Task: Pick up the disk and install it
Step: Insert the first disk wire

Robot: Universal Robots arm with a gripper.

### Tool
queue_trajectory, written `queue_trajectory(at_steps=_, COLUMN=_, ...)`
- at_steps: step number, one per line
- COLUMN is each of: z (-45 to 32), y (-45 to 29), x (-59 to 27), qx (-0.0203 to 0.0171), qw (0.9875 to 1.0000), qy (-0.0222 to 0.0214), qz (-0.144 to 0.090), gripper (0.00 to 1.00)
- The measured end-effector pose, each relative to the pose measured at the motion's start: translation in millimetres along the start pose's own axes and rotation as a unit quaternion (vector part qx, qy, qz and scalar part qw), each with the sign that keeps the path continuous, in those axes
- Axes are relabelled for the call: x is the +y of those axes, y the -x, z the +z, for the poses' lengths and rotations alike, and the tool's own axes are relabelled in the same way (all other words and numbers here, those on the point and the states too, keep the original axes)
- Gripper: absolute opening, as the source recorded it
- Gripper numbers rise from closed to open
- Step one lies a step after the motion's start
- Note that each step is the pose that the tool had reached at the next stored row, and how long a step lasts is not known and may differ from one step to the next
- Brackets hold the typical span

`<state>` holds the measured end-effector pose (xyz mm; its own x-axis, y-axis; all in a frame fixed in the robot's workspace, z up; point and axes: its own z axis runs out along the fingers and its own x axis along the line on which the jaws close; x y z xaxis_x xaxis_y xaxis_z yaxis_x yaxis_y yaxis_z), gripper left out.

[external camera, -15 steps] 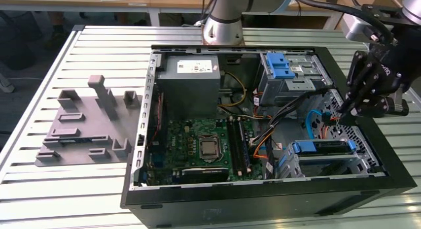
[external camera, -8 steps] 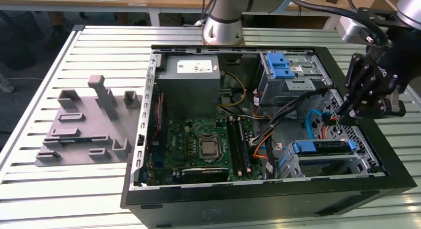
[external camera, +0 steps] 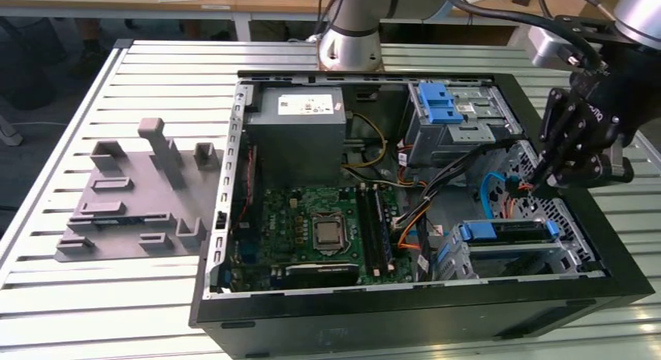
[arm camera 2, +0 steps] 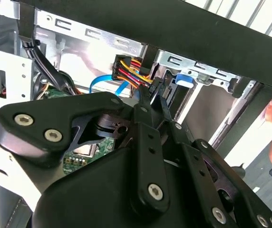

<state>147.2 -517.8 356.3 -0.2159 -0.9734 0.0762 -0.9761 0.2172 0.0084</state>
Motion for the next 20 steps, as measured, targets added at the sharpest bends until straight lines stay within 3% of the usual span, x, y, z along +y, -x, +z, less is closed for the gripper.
queue_trajectory(at_steps=6, z=1.1, y=6.2, x=0.1, qx=0.0143, qw=0.9999, qy=-0.0029, qz=0.004, gripper=0.24)
queue_trajectory(at_steps=8, z=1.1, y=6.3, x=0.2, qx=0.0144, qw=0.9999, qy=-0.0029, qz=0.004, gripper=0.16)
queue_trajectory(at_steps=13, z=1.1, y=6.0, x=2.3, qx=0.0143, qw=0.9999, qy=-0.0037, qz=0.003, gripper=0.16)
queue_trajectory(at_steps=20, z=1.6, y=1.7, x=17.1, qx=0.0124, qw=0.9998, qy=-0.0120, qz=0.002, gripper=0.16)
